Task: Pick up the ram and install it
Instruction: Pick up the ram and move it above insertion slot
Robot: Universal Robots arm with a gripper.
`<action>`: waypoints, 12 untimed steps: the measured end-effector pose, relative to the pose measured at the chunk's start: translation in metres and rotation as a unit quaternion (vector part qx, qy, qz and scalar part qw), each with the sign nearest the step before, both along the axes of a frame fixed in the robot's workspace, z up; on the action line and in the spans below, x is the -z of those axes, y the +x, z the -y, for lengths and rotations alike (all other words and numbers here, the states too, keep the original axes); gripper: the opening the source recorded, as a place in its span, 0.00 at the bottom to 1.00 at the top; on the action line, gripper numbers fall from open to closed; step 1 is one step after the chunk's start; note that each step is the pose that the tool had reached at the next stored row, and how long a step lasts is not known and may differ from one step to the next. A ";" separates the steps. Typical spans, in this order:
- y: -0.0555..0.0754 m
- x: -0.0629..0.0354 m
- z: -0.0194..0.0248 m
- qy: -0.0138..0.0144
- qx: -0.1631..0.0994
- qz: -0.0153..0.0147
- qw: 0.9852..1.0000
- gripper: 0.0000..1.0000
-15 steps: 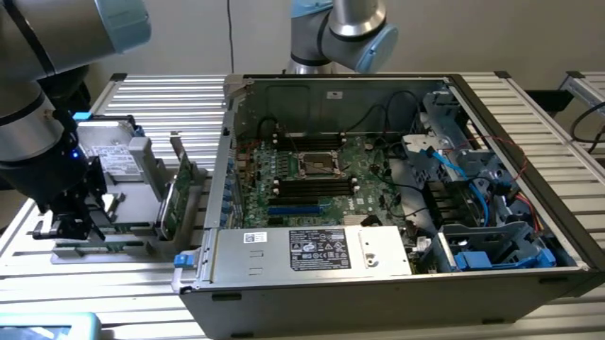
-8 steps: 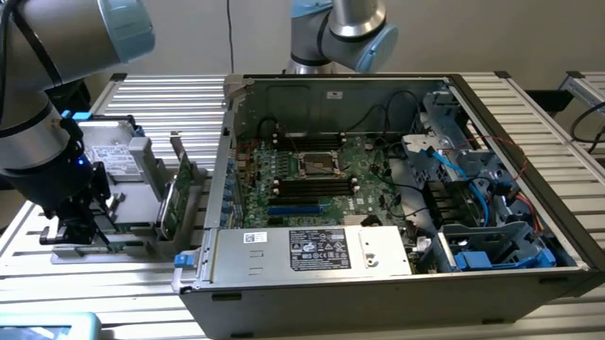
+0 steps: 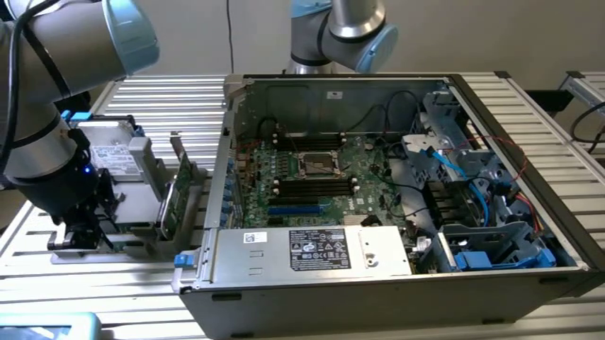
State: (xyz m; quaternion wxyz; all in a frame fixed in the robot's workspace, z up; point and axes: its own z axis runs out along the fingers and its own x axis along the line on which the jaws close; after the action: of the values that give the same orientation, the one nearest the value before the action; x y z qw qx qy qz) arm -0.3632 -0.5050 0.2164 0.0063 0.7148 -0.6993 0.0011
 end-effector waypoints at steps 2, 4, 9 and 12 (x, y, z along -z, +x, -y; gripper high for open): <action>0.000 0.0037 0.0000 0.000 0.000 -0.001 1.000 0.36; 0.000 0.0069 0.0000 0.000 0.000 -0.001 1.000 0.36; 0.000 0.0136 0.0000 0.002 0.000 -0.006 1.000 0.36; 0.000 0.0168 -0.0005 0.003 0.000 -0.008 1.000 0.36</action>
State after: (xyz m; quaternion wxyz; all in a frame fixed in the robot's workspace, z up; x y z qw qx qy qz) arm -0.3631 -0.5045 0.1996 0.0101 0.7148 -0.6992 -0.0065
